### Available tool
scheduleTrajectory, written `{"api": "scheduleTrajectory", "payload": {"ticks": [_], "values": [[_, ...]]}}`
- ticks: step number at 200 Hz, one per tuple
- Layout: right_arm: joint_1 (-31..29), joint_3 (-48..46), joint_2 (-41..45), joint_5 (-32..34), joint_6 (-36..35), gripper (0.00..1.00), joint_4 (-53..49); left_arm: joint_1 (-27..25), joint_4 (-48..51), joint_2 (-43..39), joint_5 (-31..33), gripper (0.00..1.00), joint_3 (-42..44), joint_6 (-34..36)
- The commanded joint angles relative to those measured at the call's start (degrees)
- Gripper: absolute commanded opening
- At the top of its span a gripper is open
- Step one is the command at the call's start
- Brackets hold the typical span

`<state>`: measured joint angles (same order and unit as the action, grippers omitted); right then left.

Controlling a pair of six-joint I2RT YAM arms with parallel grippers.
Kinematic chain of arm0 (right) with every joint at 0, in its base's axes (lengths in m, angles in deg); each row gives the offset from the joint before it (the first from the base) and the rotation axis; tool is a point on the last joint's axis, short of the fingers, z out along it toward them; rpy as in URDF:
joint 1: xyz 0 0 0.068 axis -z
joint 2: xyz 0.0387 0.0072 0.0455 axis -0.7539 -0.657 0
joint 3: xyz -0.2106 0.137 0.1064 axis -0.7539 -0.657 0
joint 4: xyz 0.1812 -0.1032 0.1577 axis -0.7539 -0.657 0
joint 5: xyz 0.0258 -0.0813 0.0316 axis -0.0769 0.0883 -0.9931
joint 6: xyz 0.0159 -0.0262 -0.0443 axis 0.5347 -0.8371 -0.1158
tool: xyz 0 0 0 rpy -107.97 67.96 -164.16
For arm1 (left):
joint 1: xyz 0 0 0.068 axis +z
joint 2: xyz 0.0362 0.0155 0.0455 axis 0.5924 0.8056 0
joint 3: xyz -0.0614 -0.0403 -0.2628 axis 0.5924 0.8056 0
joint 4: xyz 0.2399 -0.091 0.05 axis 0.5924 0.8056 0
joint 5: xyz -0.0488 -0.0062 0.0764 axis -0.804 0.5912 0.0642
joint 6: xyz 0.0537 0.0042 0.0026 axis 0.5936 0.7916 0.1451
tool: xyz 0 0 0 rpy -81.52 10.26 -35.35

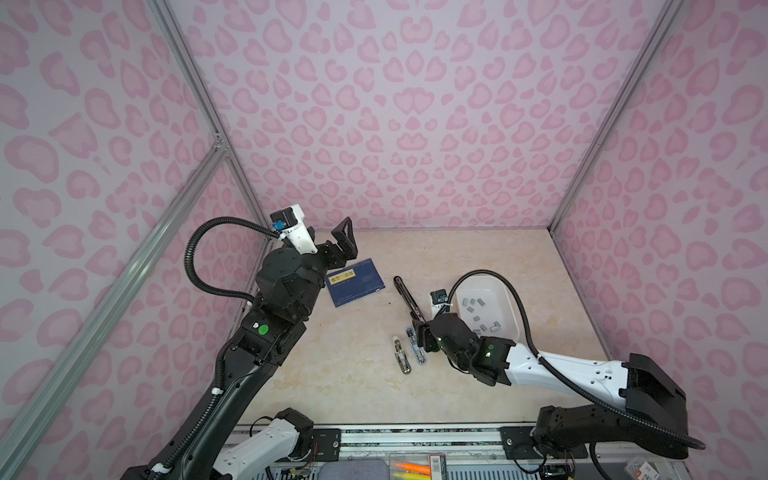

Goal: Load the staples into the stapler

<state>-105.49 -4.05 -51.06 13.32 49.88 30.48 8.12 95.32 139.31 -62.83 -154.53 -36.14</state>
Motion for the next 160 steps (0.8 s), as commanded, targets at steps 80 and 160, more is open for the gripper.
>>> {"api": "scheduleTrajectory", "payload": {"ticks": [80, 160], "values": [[21.3, -2.5, 11.0, -11.3, 1.8, 0.58, -13.4, 0.2, -3.0, 2.9, 27.7, 0.97, 30.8, -0.2], [35.3, 0.3, -3.8, -22.4, -9.1, 0.37, -23.7, 0.2, -11.0, 6.5, 21.2, 0.96, 39.1, 4.5]]}}
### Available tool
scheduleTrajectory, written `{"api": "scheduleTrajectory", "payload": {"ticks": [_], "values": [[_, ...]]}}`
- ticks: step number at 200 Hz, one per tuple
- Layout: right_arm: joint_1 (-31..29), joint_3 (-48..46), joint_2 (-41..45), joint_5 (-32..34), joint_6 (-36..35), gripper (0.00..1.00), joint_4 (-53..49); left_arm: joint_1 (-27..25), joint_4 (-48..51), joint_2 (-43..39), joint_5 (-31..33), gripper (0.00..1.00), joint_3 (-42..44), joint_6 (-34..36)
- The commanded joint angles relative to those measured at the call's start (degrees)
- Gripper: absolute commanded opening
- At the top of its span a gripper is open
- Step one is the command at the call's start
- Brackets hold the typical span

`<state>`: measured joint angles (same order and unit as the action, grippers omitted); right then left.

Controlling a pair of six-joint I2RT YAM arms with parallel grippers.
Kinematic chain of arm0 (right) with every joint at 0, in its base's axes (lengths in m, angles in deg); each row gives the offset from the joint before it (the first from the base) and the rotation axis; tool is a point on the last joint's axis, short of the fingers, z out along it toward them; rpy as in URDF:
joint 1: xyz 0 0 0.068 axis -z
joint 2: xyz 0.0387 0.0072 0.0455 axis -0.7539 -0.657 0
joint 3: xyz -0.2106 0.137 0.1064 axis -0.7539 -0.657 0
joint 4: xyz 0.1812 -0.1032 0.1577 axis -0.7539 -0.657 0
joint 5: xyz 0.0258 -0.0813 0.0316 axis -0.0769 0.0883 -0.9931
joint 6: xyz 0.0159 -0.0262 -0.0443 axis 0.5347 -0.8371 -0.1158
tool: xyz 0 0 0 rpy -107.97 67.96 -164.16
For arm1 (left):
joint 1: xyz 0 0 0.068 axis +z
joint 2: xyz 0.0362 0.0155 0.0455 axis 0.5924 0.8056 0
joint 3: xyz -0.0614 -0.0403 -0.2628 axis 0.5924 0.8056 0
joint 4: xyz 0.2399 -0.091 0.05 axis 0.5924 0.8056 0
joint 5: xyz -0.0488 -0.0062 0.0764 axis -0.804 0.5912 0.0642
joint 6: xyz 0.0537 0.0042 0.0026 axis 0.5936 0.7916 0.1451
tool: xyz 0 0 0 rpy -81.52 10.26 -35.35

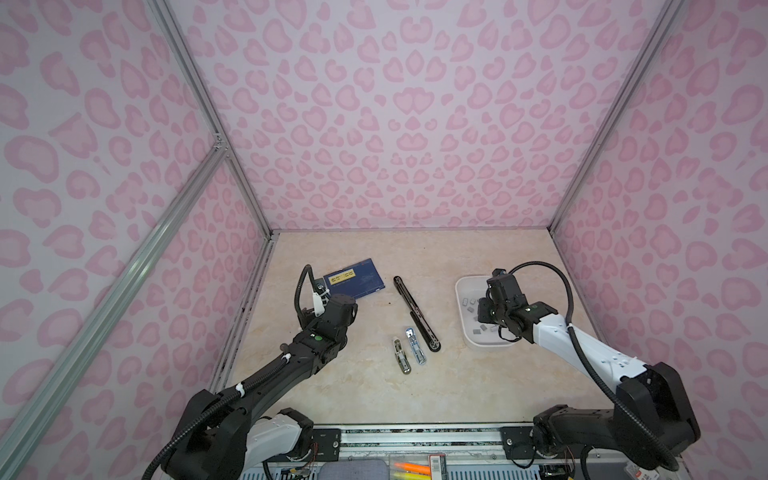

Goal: Load the staples into the stapler

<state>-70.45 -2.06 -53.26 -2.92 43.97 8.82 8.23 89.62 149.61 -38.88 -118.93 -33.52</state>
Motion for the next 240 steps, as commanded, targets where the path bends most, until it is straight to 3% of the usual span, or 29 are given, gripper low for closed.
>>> {"api": "scheduleTrajectory", "payload": {"ticks": [1, 61, 127, 240], "values": [[0.2, -1.7, -1.6, -6.3, -3.2, 0.37, -2.0, 0.1, -5.2, -4.1, -3.0, 0.96, 3.5, 1.9], [-1.2, -2.5, -7.8, -8.6, -2.7, 0.29, 0.8, 0.1, -16.0, -12.8, -12.4, 0.96, 12.7, 5.5], [-6.0, -2.2, -7.8, -8.7, -0.8, 0.28, -0.4, 0.1, -15.0, -7.1, -11.6, 0.97, 9.2, 5.6], [-16.2, -9.4, 0.6, -7.7, 5.6, 0.27, -4.4, 0.0, -15.6, -10.3, -12.5, 0.97, 11.1, 5.7]]}}
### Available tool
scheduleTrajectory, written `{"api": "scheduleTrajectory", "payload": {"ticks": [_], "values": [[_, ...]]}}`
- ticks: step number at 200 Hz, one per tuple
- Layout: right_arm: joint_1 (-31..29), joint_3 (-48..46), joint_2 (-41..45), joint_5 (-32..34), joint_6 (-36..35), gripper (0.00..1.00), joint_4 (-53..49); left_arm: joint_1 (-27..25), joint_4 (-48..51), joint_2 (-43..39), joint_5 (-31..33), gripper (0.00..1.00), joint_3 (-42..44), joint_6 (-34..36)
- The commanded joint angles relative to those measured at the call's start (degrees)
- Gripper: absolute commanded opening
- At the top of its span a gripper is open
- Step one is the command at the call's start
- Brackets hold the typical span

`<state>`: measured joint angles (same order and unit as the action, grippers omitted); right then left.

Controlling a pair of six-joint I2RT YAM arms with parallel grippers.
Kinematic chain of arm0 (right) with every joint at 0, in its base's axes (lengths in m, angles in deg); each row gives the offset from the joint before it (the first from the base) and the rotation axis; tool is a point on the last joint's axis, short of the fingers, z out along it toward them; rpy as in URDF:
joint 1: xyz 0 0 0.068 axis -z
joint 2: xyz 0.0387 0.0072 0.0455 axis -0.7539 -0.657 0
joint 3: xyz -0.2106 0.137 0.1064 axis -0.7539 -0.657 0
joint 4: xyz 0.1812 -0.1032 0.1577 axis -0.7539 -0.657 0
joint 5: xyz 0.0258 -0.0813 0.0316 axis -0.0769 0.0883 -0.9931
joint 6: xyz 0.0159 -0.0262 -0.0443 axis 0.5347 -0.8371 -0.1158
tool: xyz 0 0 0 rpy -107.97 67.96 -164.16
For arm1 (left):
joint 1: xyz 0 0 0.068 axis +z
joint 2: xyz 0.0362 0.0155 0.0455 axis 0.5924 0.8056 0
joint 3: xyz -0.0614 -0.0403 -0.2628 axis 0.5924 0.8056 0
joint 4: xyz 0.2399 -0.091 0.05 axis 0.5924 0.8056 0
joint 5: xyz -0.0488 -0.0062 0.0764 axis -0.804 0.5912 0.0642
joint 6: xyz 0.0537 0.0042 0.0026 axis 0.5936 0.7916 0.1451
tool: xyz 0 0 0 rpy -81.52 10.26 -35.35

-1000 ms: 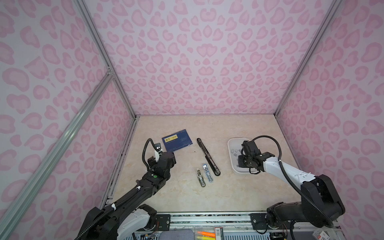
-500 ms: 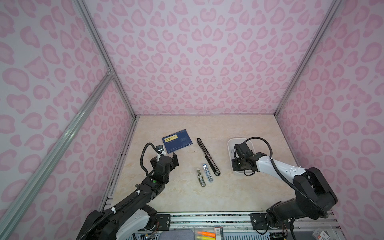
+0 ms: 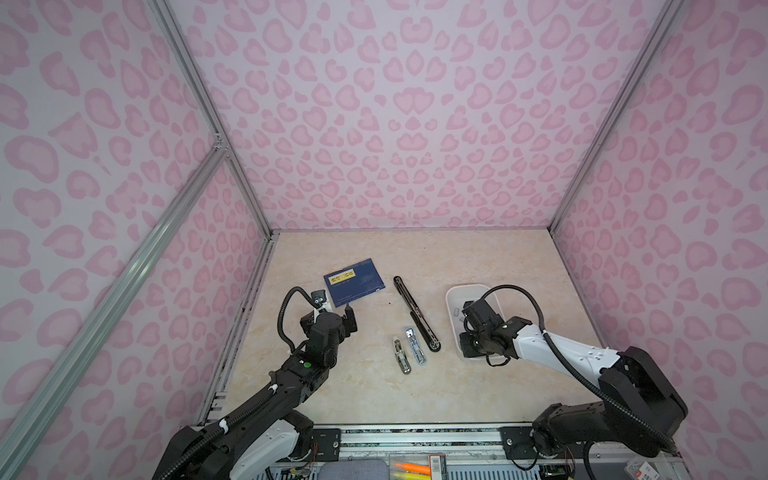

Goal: Load the staples into the stapler

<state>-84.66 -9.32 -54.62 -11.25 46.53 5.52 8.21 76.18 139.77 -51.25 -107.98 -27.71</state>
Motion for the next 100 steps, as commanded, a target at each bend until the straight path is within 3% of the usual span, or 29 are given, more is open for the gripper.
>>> {"api": "scheduleTrajectory", "payload": {"ticks": [1, 47, 63, 100], "values": [[-2.3, -2.4, 2.2, 0.6, 3.2, 0.27, -1.0, 0.0, -2.2, -0.5, -0.2, 0.97, 0.2, -0.1], [-2.4, 0.7, 4.7, 5.6, 1.6, 0.31, -4.0, 0.1, -2.3, -0.7, -0.8, 0.96, 0.3, 0.2], [-0.1, 3.2, 4.4, 8.9, -0.6, 0.32, -4.8, 0.1, -2.5, -0.9, -1.1, 0.96, 0.6, 0.3], [6.1, 8.3, -0.8, 8.7, -4.9, 0.32, -2.2, 0.1, -2.5, -1.9, -1.6, 0.96, 1.0, 0.4]]}}
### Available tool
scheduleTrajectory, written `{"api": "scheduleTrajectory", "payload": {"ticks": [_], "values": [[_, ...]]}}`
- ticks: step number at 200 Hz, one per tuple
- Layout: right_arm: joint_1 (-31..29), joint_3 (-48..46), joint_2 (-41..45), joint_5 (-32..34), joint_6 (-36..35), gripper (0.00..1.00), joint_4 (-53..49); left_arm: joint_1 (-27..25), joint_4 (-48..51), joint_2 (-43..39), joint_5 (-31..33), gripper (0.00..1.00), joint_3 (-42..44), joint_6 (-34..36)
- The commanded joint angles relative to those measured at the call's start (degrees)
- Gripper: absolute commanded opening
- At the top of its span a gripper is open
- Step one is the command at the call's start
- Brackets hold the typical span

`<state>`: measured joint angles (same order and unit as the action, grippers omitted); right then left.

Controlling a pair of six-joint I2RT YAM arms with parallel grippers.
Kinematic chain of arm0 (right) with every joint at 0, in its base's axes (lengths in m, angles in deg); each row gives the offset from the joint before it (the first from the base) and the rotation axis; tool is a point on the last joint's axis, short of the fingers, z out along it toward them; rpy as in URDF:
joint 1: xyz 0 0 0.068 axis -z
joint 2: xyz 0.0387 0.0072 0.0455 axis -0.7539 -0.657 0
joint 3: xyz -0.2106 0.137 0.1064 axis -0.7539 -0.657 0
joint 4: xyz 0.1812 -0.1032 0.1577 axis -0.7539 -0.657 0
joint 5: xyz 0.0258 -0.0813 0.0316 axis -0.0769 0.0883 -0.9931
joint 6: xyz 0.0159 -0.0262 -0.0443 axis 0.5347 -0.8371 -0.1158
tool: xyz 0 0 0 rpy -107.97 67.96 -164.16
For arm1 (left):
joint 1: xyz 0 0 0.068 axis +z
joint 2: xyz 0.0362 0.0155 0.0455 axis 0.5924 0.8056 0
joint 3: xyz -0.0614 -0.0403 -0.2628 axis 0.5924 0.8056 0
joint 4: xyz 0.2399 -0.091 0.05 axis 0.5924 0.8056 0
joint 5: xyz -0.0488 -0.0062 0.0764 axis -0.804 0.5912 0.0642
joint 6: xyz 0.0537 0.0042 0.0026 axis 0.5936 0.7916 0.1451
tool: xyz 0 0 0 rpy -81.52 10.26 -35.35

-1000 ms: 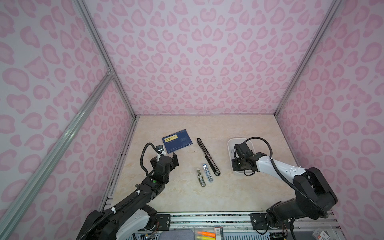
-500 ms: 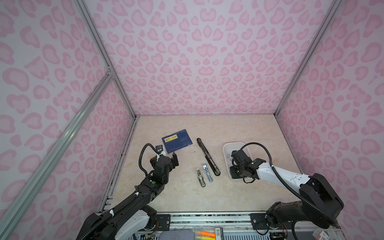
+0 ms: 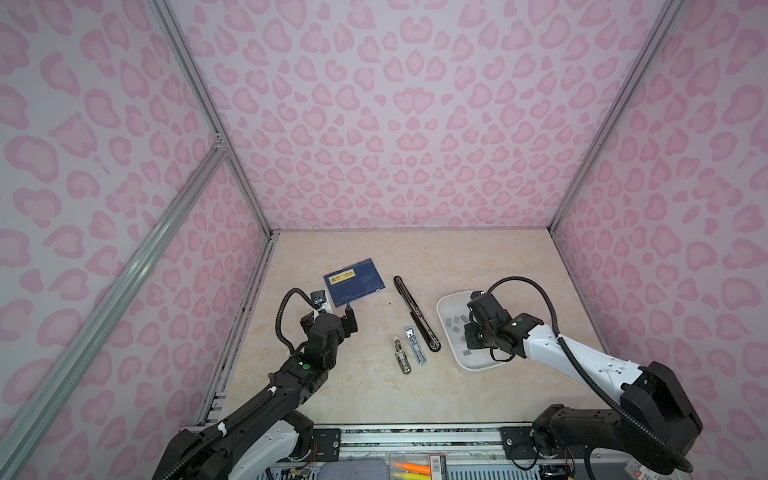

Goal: Load the staples into the stapler

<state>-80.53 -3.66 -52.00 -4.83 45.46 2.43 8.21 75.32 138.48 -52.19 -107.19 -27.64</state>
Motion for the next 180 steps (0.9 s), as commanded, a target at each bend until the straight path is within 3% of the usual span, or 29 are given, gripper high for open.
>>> {"api": "scheduleTrajectory", "payload": {"ticks": [1, 59, 126, 180], "values": [[1.9, 2.8, -3.7, 2.2, -3.9, 0.32, 0.8, 0.1, -1.6, -0.6, -0.7, 0.96, 0.2, 0.4], [3.2, 10.3, -16.7, 2.1, -6.6, 0.33, 3.0, 0.1, -2.3, -1.3, -1.0, 0.96, 0.8, 0.7], [3.7, 12.6, -21.9, 2.2, -7.6, 0.44, 3.0, 0.1, -2.6, -1.7, -1.4, 0.96, 1.0, 0.9], [3.9, 13.1, -24.5, 2.5, -7.3, 0.43, 3.9, 0.1, -2.8, -2.2, -1.6, 0.96, 1.4, 0.9]]}}
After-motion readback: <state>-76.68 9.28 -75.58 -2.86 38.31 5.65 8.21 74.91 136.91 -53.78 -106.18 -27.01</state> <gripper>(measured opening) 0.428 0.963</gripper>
